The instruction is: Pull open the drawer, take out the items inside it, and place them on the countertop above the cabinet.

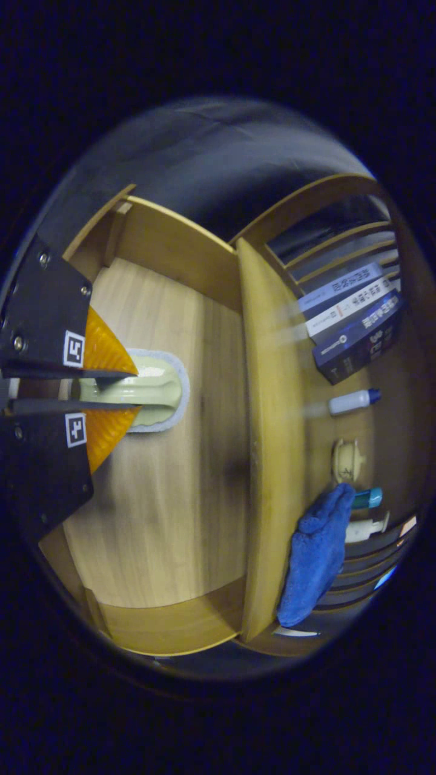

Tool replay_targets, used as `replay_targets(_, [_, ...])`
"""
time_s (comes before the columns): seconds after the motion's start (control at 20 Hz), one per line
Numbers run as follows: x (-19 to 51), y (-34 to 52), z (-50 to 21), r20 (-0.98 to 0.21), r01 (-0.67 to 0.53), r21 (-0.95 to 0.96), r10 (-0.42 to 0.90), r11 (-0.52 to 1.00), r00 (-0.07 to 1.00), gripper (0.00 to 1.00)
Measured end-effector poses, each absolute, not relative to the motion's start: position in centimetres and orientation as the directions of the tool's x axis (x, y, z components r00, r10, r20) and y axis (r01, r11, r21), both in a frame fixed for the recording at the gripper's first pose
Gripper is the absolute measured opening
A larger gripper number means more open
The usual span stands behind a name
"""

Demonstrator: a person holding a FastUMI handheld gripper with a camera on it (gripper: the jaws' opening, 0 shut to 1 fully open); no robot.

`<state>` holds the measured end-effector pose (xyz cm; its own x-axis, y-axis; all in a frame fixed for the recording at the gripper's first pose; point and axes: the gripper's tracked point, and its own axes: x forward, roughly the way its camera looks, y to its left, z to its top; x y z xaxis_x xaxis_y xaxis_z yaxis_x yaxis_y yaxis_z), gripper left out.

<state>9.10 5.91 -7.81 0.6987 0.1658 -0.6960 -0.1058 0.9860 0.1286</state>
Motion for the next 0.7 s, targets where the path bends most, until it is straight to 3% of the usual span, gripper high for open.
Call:
replay_targets(0.4, [10.9,4.7,3.1,-0.38,-0.12,0.068,0.137,0.99,0.915,0.13])
replay_targets(0.7, [16.1,3.1,4.8,-0.359,-0.042,0.075,0.067,0.996,0.931,0.13])
